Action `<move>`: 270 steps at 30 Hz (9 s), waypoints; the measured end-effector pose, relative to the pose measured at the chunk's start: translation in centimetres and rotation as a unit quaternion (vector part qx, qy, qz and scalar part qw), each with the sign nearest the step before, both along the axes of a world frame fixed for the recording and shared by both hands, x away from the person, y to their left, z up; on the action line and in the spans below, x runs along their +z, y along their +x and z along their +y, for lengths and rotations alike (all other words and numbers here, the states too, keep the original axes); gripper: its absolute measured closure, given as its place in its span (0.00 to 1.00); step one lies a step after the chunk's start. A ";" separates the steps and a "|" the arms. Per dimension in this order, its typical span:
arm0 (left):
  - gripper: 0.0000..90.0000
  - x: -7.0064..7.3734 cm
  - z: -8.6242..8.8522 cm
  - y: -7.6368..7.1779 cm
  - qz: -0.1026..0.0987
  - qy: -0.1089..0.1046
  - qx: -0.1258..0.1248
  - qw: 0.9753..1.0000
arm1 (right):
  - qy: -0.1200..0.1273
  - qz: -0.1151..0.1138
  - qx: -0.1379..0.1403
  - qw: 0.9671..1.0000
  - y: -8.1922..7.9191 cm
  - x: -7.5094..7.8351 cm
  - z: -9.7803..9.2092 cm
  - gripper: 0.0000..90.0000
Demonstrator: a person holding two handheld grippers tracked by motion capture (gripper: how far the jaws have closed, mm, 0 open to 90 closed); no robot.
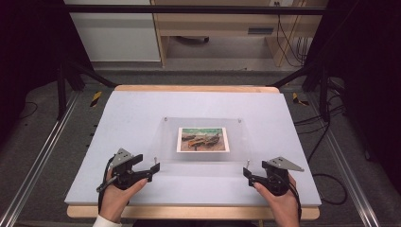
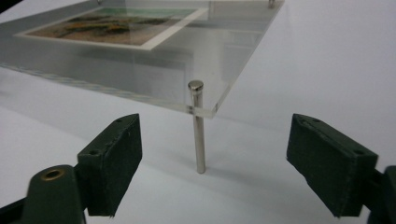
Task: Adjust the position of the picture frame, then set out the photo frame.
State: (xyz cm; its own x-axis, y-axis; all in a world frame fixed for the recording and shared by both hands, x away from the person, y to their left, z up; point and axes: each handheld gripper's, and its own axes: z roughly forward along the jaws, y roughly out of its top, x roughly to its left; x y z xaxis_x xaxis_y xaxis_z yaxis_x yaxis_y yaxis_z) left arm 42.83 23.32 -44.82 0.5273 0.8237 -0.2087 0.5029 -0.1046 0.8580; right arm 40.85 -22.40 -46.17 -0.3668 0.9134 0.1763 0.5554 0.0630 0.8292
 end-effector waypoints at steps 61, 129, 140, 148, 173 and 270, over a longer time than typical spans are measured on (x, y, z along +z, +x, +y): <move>0.20 -0.8 -1.4 5.5 0.092 -0.047 -0.042 0.994 | 0.064 0.063 0.068 0.994 6.7 0.8 0.8 0.20; 0.29 -0.1 -1.6 6.3 0.088 -0.030 -0.056 0.994 | 0.084 0.065 0.064 0.992 7.6 1.3 0.3 0.34; 0.31 0.0 -2.0 7.2 0.069 -0.019 -0.053 0.996 | 0.070 0.050 0.060 0.994 8.1 1.5 0.2 0.37; 0.31 0.0 -2.4 7.7 0.049 -0.009 -0.050 0.997 | 0.060 0.036 0.053 0.996 9.0 1.7 0.2 0.38; 0.38 -0.1 -2.3 6.7 0.032 -0.017 -0.037 0.999 | 0.047 0.014 0.060 0.997 7.3 1.5 0.0 0.41; 0.68 0.2 -1.5 2.0 0.031 -0.007 -0.005 0.999 | -0.027 -0.024 0.059 0.998 2.1 1.7 0.0 0.67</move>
